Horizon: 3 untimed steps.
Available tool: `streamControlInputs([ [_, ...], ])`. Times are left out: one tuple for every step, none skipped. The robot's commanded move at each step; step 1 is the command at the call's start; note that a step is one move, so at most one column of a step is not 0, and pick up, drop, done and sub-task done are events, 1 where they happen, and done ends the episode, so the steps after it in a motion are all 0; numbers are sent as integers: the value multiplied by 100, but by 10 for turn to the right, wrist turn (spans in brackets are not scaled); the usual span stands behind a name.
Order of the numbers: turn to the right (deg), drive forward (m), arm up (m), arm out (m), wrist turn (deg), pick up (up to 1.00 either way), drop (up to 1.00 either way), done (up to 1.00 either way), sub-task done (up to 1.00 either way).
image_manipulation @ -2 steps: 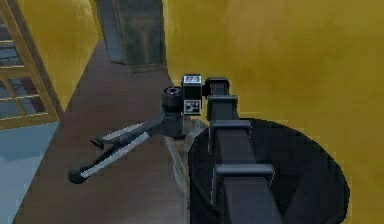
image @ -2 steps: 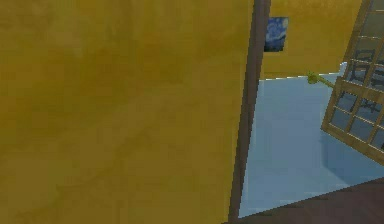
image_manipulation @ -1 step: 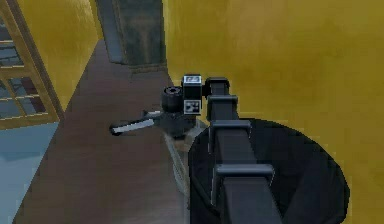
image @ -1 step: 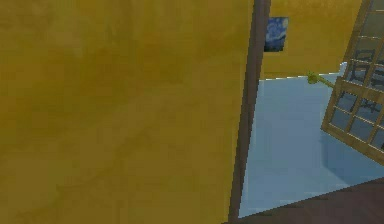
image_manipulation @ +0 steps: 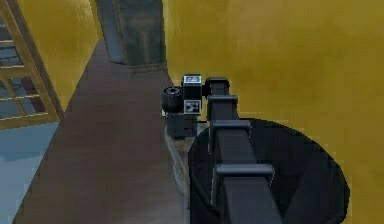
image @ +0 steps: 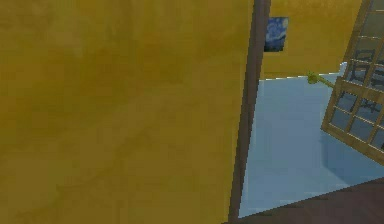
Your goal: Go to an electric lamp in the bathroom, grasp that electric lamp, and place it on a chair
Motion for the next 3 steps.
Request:
streamControlInputs([
  [0,0,0,0,450,0,0,0,0],
  [0,0,0,0,180,0,0,0,0],
  [0,0,0,2,0,0,0,0,0],
])
